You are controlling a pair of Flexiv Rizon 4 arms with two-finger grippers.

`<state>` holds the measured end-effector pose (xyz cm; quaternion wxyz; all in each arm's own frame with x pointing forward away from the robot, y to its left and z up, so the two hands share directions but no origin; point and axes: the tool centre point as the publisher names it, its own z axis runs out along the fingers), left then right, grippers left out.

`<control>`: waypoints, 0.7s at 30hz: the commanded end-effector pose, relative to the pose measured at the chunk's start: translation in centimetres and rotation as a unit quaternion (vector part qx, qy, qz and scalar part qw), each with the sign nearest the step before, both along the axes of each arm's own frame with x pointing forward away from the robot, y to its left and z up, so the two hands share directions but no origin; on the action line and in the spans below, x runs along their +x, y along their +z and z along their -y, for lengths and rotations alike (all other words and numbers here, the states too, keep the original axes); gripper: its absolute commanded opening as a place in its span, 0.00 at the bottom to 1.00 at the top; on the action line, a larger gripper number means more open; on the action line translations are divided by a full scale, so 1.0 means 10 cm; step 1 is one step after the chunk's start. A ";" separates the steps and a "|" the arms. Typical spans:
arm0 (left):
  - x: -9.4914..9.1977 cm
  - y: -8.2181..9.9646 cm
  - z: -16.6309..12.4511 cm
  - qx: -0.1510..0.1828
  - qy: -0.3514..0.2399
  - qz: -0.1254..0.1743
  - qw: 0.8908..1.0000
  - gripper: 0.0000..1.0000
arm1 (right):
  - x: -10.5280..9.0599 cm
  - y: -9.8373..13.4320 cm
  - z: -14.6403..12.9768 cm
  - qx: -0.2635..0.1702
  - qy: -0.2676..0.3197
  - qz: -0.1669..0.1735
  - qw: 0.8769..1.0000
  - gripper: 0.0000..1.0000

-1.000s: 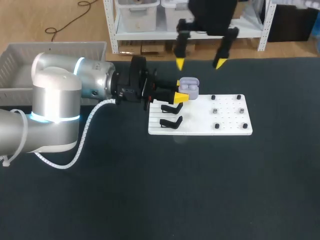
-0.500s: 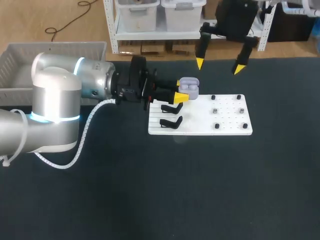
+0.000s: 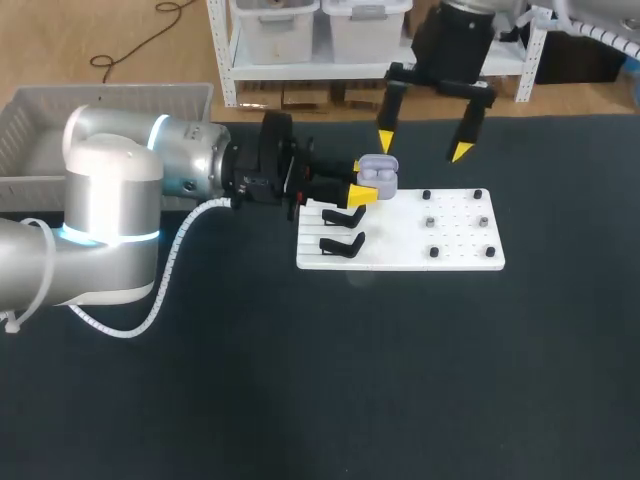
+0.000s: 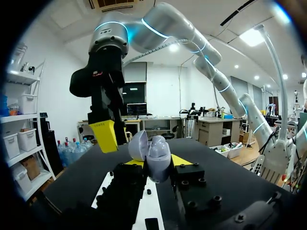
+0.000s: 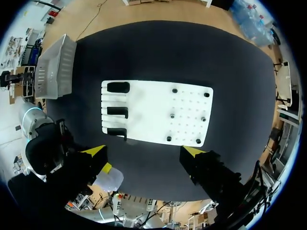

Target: Pick up each earbud case from the left stands, insert the matching earbuds, close the lid, and place the case in the box.

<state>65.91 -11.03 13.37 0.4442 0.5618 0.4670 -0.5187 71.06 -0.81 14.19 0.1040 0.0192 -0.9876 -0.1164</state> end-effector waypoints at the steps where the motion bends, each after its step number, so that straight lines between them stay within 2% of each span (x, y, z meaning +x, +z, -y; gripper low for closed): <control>1: -0.01 0.00 0.00 0.000 0.001 0.001 1.000 0.00 | -0.05 0.01 0.00 0.003 0.004 -0.005 1.000 1.00; 8: -0.01 0.00 0.00 0.000 0.001 0.001 1.000 0.00 | -0.23 0.04 0.00 0.002 0.012 -0.008 1.000 1.00; 17: -0.01 0.00 0.00 0.000 0.001 0.001 1.000 0.00 | -0.35 0.10 -0.08 0.015 0.034 -0.017 0.999 1.00; 21: -0.01 0.00 0.00 0.000 0.001 0.001 1.000 0.00 | -0.38 0.12 -0.12 0.006 0.035 -0.002 0.999 1.00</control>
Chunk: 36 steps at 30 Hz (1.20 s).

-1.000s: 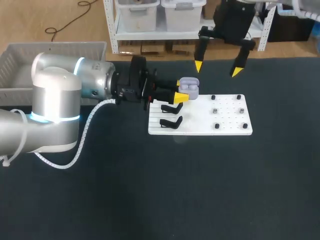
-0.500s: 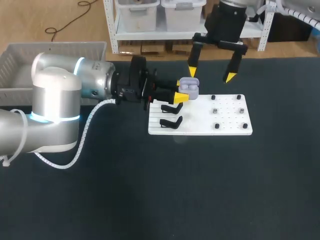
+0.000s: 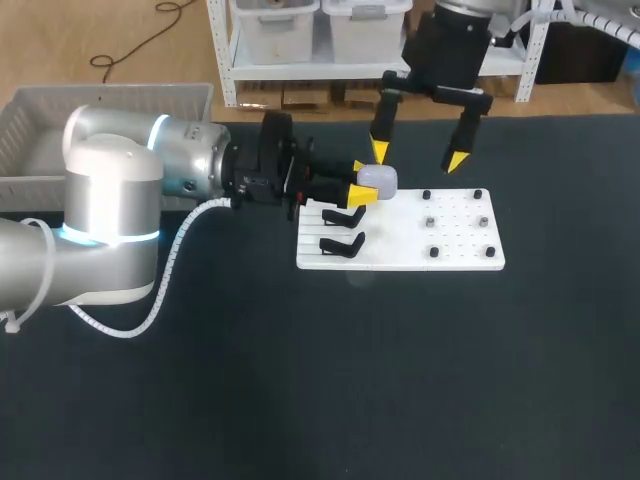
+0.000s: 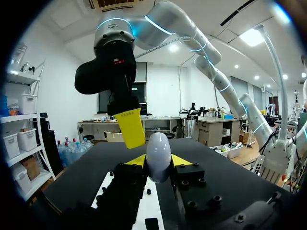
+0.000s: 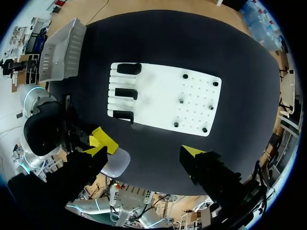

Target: Pick up each earbud case from the left stands, insert the matching earbuds, close the lid, and place the case in the box.

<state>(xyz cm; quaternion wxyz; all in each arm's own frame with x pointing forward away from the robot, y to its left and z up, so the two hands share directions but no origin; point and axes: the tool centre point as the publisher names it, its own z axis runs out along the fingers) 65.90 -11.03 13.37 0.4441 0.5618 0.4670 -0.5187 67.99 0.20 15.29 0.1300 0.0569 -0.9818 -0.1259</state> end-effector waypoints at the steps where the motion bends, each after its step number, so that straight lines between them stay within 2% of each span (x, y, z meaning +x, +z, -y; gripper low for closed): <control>1: -0.01 0.00 0.00 0.000 0.002 0.001 1.000 0.00 | -0.09 0.05 -0.01 -0.013 -0.010 0.045 0.999 1.00; 5: -0.01 0.00 0.00 0.000 0.002 0.001 1.000 0.00 | -0.15 0.37 0.05 -0.011 -0.029 0.132 0.991 1.00; 8: -0.01 0.00 0.00 0.000 0.002 0.001 1.000 0.00 | -0.24 0.66 0.10 -0.014 -0.043 0.194 0.980 1.00; 11: -0.01 0.00 0.00 0.000 0.002 0.001 1.000 0.00 | -0.44 0.94 0.14 -0.020 -0.056 0.255 0.965 1.00; 14: 0.00 0.06 -0.03 0.001 0.015 -0.009 1.000 0.00 | -0.62 1.08 0.12 -0.028 -0.053 0.292 0.954 1.00; 20: 0.04 0.29 -0.22 -0.017 0.111 -0.052 0.992 0.00 | -0.77 1.03 0.13 -0.016 -0.054 0.299 0.953 1.00; 26: -0.04 0.54 -0.54 -0.007 0.172 -0.071 0.982 0.00 | -0.77 1.00 0.15 -0.011 -0.058 0.296 0.953 1.00; 31: -0.10 0.72 -0.81 0.004 0.220 -0.064 0.974 0.00 | -0.77 1.00 0.15 -0.011 -0.058 0.296 0.953 1.00; 36: -0.02 0.91 -1.16 0.018 0.278 -0.037 0.960 0.00 | -0.77 1.00 0.15 -0.011 -0.058 0.296 0.953 1.00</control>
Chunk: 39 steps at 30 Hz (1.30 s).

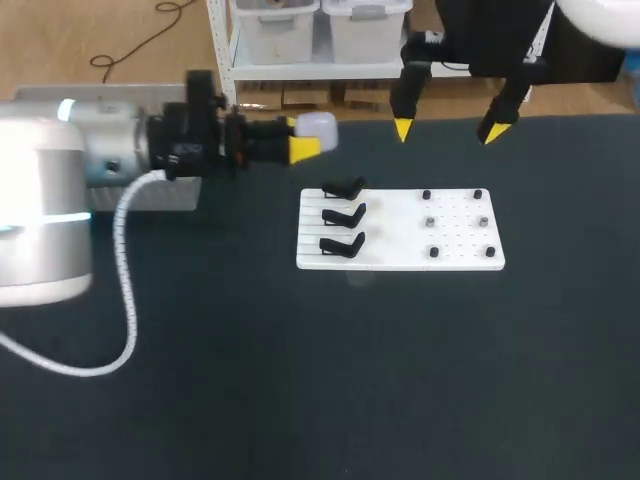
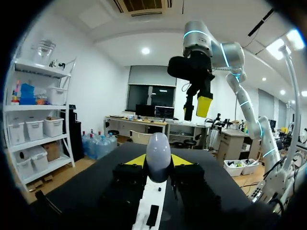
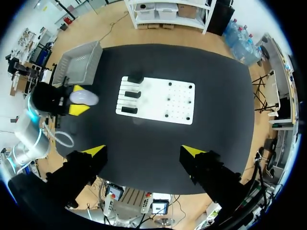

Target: Pick up each earbud case from the left stands, insert the matching earbuds, close the lid, and place the case in the box.

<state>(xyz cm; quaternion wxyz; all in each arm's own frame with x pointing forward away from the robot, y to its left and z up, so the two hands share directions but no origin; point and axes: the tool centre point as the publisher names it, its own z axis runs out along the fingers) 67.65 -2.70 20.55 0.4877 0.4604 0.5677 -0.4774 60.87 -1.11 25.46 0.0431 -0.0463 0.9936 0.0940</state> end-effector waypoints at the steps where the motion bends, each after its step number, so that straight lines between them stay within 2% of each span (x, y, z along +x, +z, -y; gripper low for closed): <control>1: -0.16 0.21 -0.42 0.037 0.150 0.021 0.988 0.00 | -0.06 -0.01 0.02 0.014 -0.025 0.128 0.991 1.00; 4: 0.00 0.24 -0.75 0.047 0.205 0.024 0.977 0.00 | -0.06 -0.01 0.02 0.014 -0.025 0.128 0.991 1.00; 9: 0.39 0.26 -1.25 0.100 0.251 0.048 0.962 0.00 | -0.06 -0.01 0.02 0.014 -0.025 0.128 0.991 1.00; 11: 0.56 0.21 -1.47 0.106 0.279 0.042 0.953 0.00 | -0.06 -0.01 0.02 0.014 -0.025 0.128 0.991 1.00; 13: 0.75 0.14 -1.69 0.140 0.300 0.049 0.942 0.00 | -0.06 -0.01 0.02 0.014 -0.025 0.128 0.991 1.00; 14: 0.80 0.11 -1.77 0.141 0.313 0.042 0.938 0.00 | -0.06 -0.01 0.02 0.014 -0.025 0.128 0.991 1.00; 16: 0.95 0.01 -1.98 0.169 0.329 0.041 0.928 0.00 | -0.06 -0.01 0.02 0.014 -0.025 0.128 0.991 1.00; 18: 1.05 -0.05 -2.12 0.168 0.345 0.026 0.923 0.00 | -0.06 -0.01 0.02 0.014 -0.025 0.128 0.991 1.00; 20: 1.17 -0.16 -2.25 0.189 0.355 0.019 0.915 0.00 | -0.06 -0.01 0.02 0.014 -0.025 0.128 0.991 1.00; 21: 1.22 -0.21 -2.31 0.185 0.360 0.012 0.914 0.00 | -0.06 -0.01 0.02 0.014 -0.025 0.128 0.991 1.00; 25: 1.50 -0.52 -2.52 0.217 0.368 -0.013 0.904 0.00 | -0.06 -0.01 0.02 0.014 -0.025 0.128 0.991 1.00; 27: 1.60 -0.64 -2.60 0.216 0.382 -0.021 0.899 0.00 | -0.06 -0.01 0.02 0.014 -0.025 0.128 0.991 1.00; 32: 1.76 -0.90 -2.72 0.230 0.386 -0.041 0.893 0.00 | -0.06 -0.01 0.02 0.014 -0.025 0.128 0.991 1.00; 36: 1.77 -1.02 -2.83 0.247 0.389 -0.058 0.886 0.00 | -0.06 -0.01 0.02 0.014 -0.025 0.128 0.991 1.00; 37: 1.76 -1.03 -2.84 0.246 0.392 -0.063 0.884 0.18 | -0.06 -0.01 0.02 0.014 -0.025 0.128 0.991 1.00; 38: 1.74 -1.03 -2.85 0.244 0.394 -0.065 0.884 0.95 | -0.06 -0.01 0.02 0.014 -0.025 0.128 0.991 1.00; 39: 1.72 -1.03 -2.86 0.244 0.394 -0.064 0.884 1.00 | -0.06 -0.01 0.02 0.014 -0.025 0.128 0.991 1.00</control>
